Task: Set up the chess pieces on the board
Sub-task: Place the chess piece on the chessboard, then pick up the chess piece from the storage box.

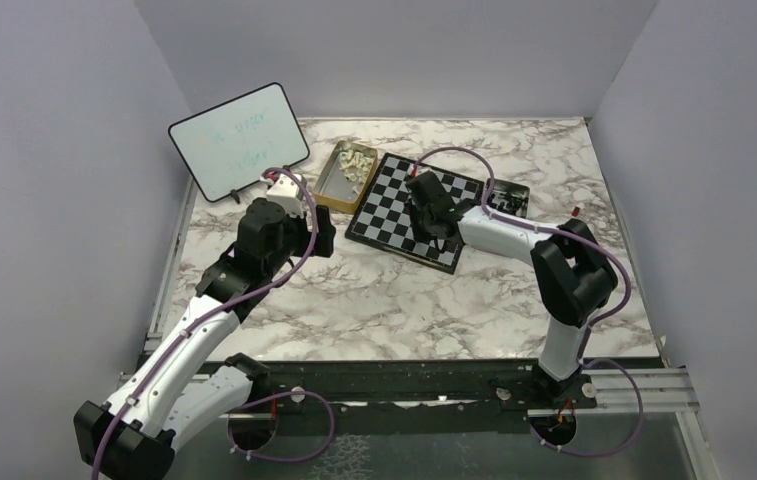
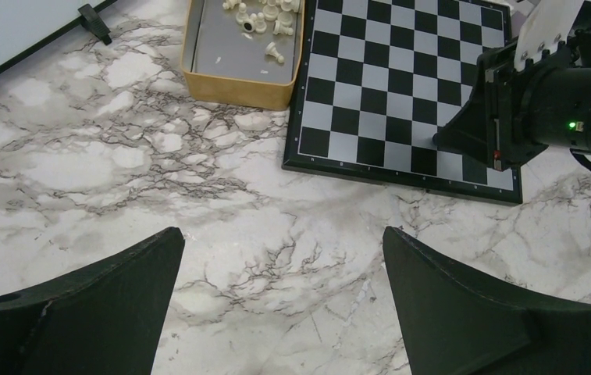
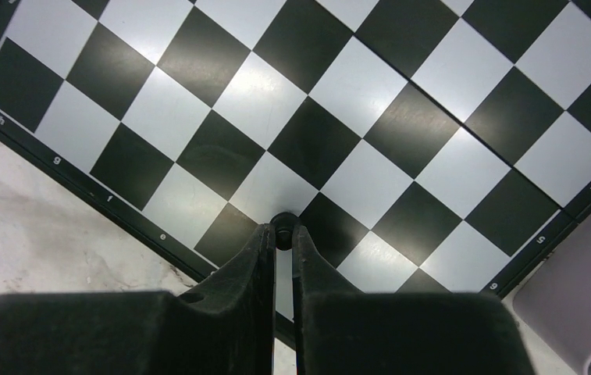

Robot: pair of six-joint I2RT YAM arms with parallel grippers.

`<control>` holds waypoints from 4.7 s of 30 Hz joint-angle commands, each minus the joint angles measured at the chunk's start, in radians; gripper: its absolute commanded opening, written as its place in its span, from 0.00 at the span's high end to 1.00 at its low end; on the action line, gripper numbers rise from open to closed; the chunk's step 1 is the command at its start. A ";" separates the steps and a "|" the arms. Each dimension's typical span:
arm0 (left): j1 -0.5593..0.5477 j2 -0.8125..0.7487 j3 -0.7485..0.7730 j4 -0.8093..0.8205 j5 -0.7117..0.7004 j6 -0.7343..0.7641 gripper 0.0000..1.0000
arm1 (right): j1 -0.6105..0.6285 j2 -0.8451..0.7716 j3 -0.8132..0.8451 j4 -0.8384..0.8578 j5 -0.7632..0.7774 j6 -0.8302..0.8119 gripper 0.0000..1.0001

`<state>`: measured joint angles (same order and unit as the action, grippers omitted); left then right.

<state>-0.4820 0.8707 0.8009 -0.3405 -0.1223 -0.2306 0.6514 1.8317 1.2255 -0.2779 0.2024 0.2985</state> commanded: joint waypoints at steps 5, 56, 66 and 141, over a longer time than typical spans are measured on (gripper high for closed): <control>-0.006 -0.021 0.003 -0.006 -0.037 0.007 0.01 | 0.014 0.038 0.021 0.044 0.041 0.017 0.86; -0.006 0.006 0.006 -0.005 -0.004 0.008 0.01 | 0.022 -0.112 0.145 -0.114 0.093 -0.008 0.57; -0.006 0.007 0.002 -0.001 0.020 0.007 0.01 | -0.123 -0.237 0.089 -0.140 0.216 -0.068 0.61; -0.005 0.049 0.006 -0.002 0.023 0.013 0.01 | -0.568 0.118 0.066 0.106 0.077 -0.098 0.79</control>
<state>-0.4820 0.9276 0.8009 -0.3401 -0.1120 -0.2237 0.0895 1.9373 1.2762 -0.1795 0.2607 0.2092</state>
